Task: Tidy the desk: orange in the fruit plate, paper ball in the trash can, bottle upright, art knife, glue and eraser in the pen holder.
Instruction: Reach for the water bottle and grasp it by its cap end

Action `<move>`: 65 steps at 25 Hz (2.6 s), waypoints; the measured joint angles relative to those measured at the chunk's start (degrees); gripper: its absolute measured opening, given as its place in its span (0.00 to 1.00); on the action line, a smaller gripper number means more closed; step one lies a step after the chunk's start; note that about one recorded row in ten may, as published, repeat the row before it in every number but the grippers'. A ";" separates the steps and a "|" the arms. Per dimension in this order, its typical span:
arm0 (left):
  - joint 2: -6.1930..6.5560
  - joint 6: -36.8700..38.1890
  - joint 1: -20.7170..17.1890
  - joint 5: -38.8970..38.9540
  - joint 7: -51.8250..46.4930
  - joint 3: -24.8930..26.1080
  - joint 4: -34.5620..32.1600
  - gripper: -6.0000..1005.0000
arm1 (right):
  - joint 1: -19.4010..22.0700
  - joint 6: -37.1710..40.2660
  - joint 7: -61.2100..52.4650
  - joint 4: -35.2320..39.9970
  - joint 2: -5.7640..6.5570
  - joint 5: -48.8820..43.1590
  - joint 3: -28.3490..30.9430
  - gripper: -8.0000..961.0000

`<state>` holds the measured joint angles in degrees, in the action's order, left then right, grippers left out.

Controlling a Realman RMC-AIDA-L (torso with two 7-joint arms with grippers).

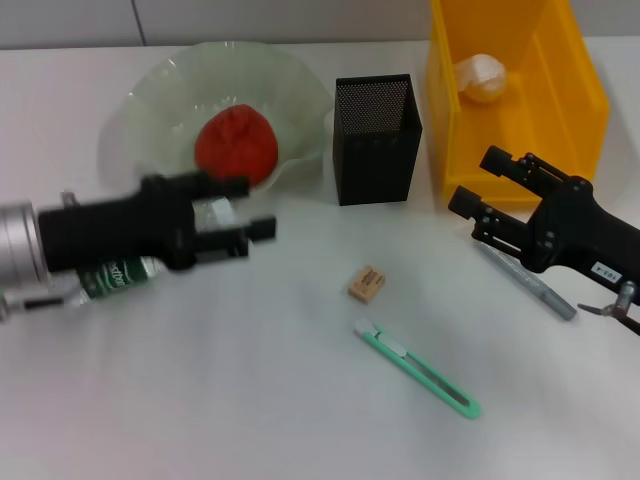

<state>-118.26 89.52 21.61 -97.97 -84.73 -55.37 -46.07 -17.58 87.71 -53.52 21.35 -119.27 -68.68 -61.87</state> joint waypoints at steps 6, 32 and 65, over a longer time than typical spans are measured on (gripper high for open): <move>0.06 -1.97 2.66 -15.90 -18.99 -0.25 -17.22 0.73 | -1.72 -1.05 0.20 -2.53 0.00 0.05 0.00 0.77; -0.83 -6.07 20.31 -53.98 -44.55 -23.34 -22.04 0.73 | -1.99 -1.58 0.35 -5.76 -0.17 0.05 -0.01 0.77; -0.83 -9.60 20.21 -55.31 -44.66 -25.81 -18.14 0.73 | -2.10 -1.52 0.35 -6.06 -0.17 0.04 0.00 0.77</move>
<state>-119.09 79.91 41.82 -153.28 -129.39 -81.18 -64.21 -19.68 86.18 -53.17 15.29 -119.44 -68.64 -61.87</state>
